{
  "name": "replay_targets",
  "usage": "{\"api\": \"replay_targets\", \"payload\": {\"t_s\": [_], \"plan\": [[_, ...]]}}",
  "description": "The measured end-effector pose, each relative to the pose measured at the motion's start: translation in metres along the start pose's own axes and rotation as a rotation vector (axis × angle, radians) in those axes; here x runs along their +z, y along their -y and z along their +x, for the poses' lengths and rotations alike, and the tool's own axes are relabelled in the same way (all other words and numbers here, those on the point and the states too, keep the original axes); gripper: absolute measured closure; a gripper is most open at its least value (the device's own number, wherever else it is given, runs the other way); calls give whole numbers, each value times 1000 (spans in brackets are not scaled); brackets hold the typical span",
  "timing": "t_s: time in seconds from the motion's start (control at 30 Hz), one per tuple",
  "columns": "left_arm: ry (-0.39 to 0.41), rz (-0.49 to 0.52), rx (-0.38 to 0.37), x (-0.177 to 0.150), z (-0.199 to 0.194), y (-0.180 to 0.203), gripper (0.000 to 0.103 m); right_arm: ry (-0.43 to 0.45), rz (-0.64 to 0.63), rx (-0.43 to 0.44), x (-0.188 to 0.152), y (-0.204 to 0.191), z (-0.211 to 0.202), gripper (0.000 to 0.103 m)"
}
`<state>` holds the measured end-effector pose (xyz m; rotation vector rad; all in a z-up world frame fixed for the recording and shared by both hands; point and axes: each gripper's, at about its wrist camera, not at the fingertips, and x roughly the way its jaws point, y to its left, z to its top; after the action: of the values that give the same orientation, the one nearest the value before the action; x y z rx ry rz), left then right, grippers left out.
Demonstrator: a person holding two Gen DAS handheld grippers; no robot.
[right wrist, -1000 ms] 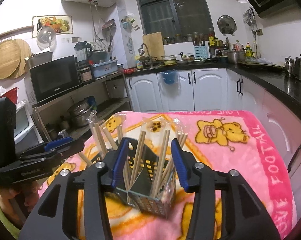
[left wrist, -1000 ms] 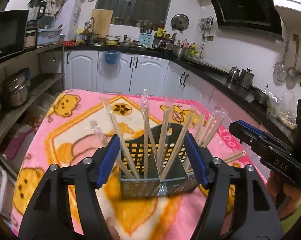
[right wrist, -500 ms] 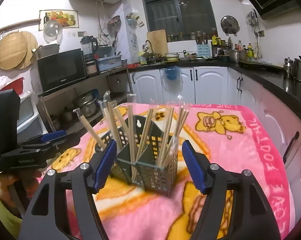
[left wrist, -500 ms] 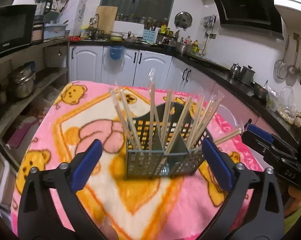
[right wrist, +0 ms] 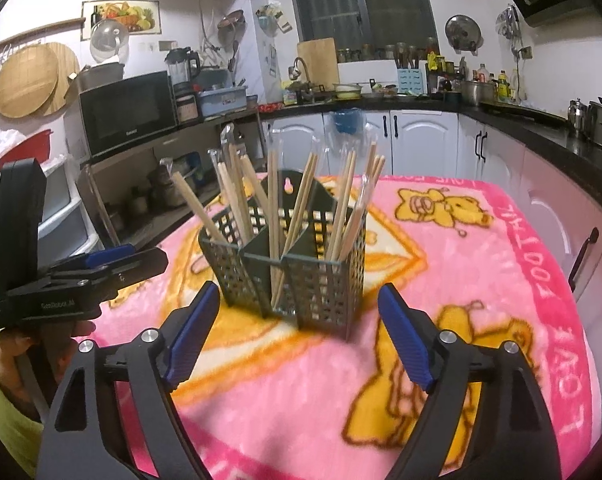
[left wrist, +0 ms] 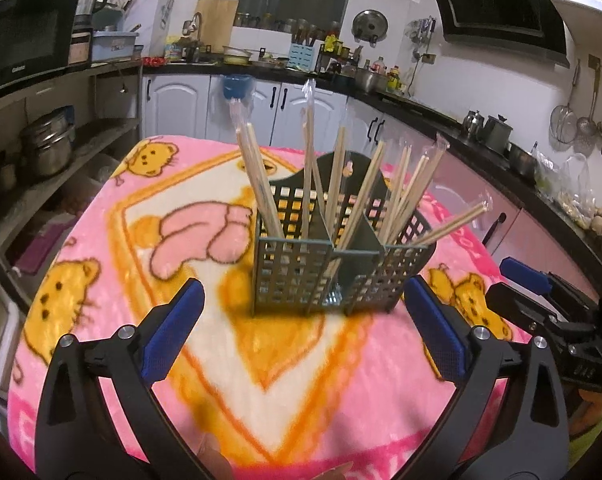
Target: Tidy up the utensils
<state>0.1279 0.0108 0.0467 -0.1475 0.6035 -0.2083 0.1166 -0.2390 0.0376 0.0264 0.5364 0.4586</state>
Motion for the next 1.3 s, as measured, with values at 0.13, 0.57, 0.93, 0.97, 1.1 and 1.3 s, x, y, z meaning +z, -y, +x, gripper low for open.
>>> {"api": "replay_targets", "payload": {"t_s": [0.13,0.57,0.93,0.97,1.1,1.3], "plan": [[-3,-5,8,-9,1,1,11,-13,-4,-4,-8,-1,1,18],[38,-4,48,-33,-1,5,11,46,8,-42,-32,6,-5,7],[78,33,45,-45,0,13,11,92,35,-101,-48,18,-5,7],[83,35,43,-46,0,13,11,98,40,-103,-50,20,-6,7],[106,41,41,-50,0,16,11,135,55,-111,-54,23,-10,7],[144,44,39,-53,0,19,11,190,32,-127,-58,22,-17,7]]}}
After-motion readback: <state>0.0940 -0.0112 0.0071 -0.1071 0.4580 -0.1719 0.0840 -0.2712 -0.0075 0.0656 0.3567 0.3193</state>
